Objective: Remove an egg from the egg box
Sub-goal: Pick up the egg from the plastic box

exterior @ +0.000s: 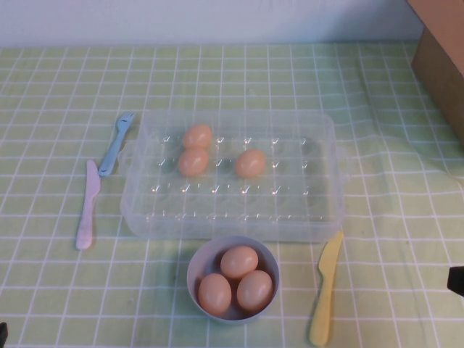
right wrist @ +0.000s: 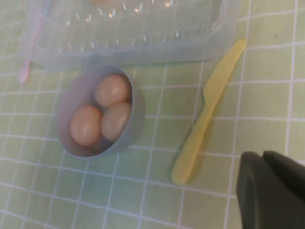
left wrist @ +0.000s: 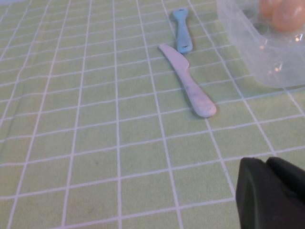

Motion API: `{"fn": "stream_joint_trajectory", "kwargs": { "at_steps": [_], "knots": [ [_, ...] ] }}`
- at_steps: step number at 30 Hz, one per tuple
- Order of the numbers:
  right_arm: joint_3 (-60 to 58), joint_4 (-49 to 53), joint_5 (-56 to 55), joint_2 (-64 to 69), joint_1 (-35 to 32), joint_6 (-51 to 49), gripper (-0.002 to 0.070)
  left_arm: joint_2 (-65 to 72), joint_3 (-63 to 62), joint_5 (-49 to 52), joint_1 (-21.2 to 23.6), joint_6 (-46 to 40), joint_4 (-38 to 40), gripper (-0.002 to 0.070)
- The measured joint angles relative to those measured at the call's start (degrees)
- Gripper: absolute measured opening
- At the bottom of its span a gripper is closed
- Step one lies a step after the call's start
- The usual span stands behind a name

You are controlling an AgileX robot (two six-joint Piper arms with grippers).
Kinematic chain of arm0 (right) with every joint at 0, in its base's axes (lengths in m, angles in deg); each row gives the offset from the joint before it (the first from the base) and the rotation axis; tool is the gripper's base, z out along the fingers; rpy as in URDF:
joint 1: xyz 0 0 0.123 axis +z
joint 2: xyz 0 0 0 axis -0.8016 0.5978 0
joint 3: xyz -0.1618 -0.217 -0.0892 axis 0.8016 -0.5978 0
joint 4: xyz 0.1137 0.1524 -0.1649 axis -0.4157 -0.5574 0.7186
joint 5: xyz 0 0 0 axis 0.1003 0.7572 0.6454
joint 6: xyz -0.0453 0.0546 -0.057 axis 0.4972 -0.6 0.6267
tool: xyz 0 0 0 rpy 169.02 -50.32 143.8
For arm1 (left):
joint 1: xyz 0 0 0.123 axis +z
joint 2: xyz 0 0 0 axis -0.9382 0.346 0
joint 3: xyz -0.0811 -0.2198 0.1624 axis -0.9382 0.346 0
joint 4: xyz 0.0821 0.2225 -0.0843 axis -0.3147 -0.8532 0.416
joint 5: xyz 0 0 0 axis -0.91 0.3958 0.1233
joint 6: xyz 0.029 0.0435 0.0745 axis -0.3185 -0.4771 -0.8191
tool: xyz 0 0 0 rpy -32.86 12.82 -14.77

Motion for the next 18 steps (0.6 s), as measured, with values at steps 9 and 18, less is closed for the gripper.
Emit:
{"fn": "stream_joint_trajectory", "kwargs": {
  "at_steps": [9,18],
  "knots": [
    [16.4,9.4,6.3,22.5,2.0,1.2,-0.0018,0.0,0.0,0.0,0.0,0.0,0.0,-0.0004],
    [34.3,16.8,6.9,41.7,16.5,3.6,-0.0018,0.0,0.0,0.0,0.0,0.0,0.0,-0.0004]
  ]
}}
